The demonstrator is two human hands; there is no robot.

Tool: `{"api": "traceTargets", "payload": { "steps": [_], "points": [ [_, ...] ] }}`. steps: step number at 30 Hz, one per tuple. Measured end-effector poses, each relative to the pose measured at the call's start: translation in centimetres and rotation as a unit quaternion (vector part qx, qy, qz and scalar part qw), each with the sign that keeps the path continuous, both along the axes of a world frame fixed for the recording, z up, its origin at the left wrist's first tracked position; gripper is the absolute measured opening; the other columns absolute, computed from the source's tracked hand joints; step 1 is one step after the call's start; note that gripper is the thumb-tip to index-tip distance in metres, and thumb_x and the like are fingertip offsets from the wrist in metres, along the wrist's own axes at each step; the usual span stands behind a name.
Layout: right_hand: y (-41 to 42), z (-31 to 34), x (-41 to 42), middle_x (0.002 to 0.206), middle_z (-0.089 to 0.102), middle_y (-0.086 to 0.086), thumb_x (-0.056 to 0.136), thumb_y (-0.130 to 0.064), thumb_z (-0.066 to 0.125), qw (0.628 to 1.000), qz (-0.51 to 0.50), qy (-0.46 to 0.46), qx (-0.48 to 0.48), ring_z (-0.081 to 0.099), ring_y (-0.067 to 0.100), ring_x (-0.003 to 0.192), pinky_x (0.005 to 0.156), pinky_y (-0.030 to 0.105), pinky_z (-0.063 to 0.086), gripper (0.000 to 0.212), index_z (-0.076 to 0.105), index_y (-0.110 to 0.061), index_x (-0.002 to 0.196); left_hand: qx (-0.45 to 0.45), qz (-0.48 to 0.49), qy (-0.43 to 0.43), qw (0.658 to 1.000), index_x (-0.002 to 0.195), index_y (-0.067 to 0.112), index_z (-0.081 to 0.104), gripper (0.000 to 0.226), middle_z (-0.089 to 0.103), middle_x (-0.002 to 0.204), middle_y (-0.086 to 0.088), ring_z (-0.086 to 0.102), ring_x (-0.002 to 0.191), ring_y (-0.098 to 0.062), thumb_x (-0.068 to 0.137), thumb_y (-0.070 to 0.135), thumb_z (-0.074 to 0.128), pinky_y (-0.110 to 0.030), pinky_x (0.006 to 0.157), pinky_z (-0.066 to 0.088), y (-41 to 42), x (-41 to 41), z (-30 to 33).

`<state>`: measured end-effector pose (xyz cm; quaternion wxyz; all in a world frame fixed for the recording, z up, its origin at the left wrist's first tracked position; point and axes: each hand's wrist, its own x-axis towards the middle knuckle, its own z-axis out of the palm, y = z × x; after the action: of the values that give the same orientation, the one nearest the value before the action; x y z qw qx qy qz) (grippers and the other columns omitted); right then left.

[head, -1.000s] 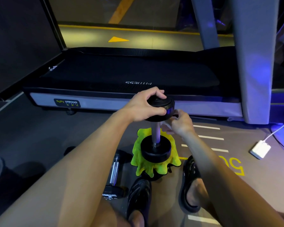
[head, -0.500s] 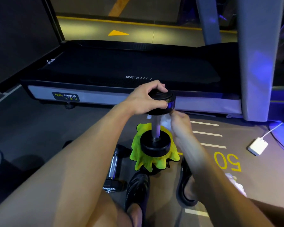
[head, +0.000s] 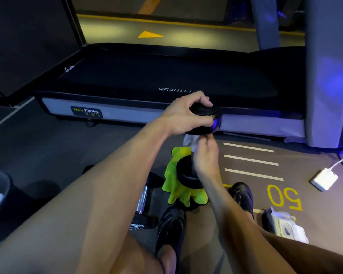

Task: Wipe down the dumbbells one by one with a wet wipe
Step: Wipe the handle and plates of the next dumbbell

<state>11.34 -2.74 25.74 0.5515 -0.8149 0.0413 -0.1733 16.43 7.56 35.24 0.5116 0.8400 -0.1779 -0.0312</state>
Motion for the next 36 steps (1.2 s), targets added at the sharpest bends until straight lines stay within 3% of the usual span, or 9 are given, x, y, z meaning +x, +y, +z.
{"api": "traceTargets", "payload": {
  "steps": [5,8,10,14,20,24,28,33,36],
  "points": [
    [-0.9,-0.8,3.4,0.063,0.061,0.003,0.094,-0.037,0.049,0.99,0.003,0.092,0.103,0.058,0.014,0.051,0.047,0.023,0.041,0.031,0.058,-0.012,0.077,-0.016,-0.01,0.004,1.0,0.094,0.036,0.069,0.047,0.065,0.133,0.015,0.063,0.121,0.002,0.049,0.049,0.075,-0.021,0.107,0.045,0.5,0.4,-0.3],
    [-0.6,-0.3,3.0,0.066,0.057,0.014,0.097,-0.021,0.045,0.985,0.018,0.115,0.124,0.058,0.016,0.064,0.054,0.024,0.044,0.033,0.058,-0.004,0.072,-0.018,-0.003,0.005,1.0,0.094,0.036,0.069,0.047,0.066,0.133,0.015,0.063,0.121,0.001,0.049,0.05,0.074,-0.025,0.11,0.045,0.6,0.7,-0.6],
    [0.6,-0.2,1.6,0.086,0.058,0.028,0.098,0.004,0.04,0.994,0.04,0.006,0.104,0.051,0.002,0.07,0.067,0.009,0.043,0.022,0.06,0.007,0.091,-0.017,0.007,0.0,1.0,0.095,0.034,0.069,0.049,0.066,0.13,0.016,0.063,0.12,0.001,0.049,0.05,0.074,-0.028,0.112,0.045,0.6,1.0,-0.6],
    [2.1,-2.0,2.1,0.128,0.059,0.009,0.097,-0.017,0.052,0.999,-0.026,-0.032,0.022,0.056,0.012,0.11,0.084,0.024,0.04,0.041,0.047,-0.007,0.136,0.001,0.013,-0.003,1.0,0.098,0.032,0.07,0.054,0.067,0.123,0.021,0.063,0.118,0.003,0.048,0.054,0.072,-0.027,0.109,0.046,-0.1,0.9,-0.6],
    [-1.0,0.5,5.1,0.058,0.057,0.006,0.064,-0.026,0.079,0.967,0.147,0.07,0.197,0.053,0.013,0.05,0.051,0.027,0.044,0.031,0.064,-0.009,0.085,-0.002,0.016,0.002,1.0,0.094,0.035,0.069,0.051,0.067,0.123,0.019,0.063,0.119,0.002,0.047,0.054,0.071,-0.025,0.11,0.045,0.3,1.2,-0.6],
    [-0.9,0.1,4.9,0.056,0.057,0.006,0.07,-0.022,0.076,0.972,0.126,0.087,0.177,0.052,0.02,0.048,0.054,0.031,0.041,0.019,0.061,-0.013,0.079,0.003,0.031,-0.006,1.0,0.092,0.037,0.068,0.05,0.069,0.124,0.02,0.064,0.118,0.0,0.046,0.056,0.07,-0.029,0.11,0.046,-0.2,1.2,-0.6],
    [1.3,-2.8,1.9,0.103,0.072,0.022,0.095,-0.016,0.066,0.998,-0.036,0.029,-0.036,0.064,0.04,0.096,0.067,0.029,0.037,0.026,0.055,-0.003,0.114,0.005,0.036,-0.002,0.999,0.092,0.037,0.068,0.05,0.069,0.124,0.02,0.064,0.118,-0.001,0.045,0.056,0.071,-0.031,0.109,0.047,-0.3,1.2,-0.5],
    [-2.0,-0.3,4.0,0.057,0.057,0.019,0.092,-0.017,0.069,0.97,0.155,0.181,0.053,0.053,0.023,0.051,0.06,0.029,0.042,0.037,0.059,0.001,0.061,0.006,0.04,-0.003,0.999,0.094,0.038,0.068,0.051,0.068,0.12,0.023,0.065,0.118,-0.003,0.047,0.056,0.072,-0.034,0.108,0.048,-0.1,1.0,-0.8],
    [-2.2,0.6,4.1,0.065,0.064,0.026,0.091,-0.015,0.071,0.96,0.176,0.211,0.06,0.06,0.021,0.054,0.062,0.027,0.047,0.027,0.068,-0.001,0.068,0.009,0.054,-0.007,0.998,0.095,0.039,0.069,0.052,0.068,0.118,0.025,0.064,0.118,-0.005,0.047,0.058,0.071,-0.036,0.108,0.048,-0.4,1.1,-0.8]
  ]
}}
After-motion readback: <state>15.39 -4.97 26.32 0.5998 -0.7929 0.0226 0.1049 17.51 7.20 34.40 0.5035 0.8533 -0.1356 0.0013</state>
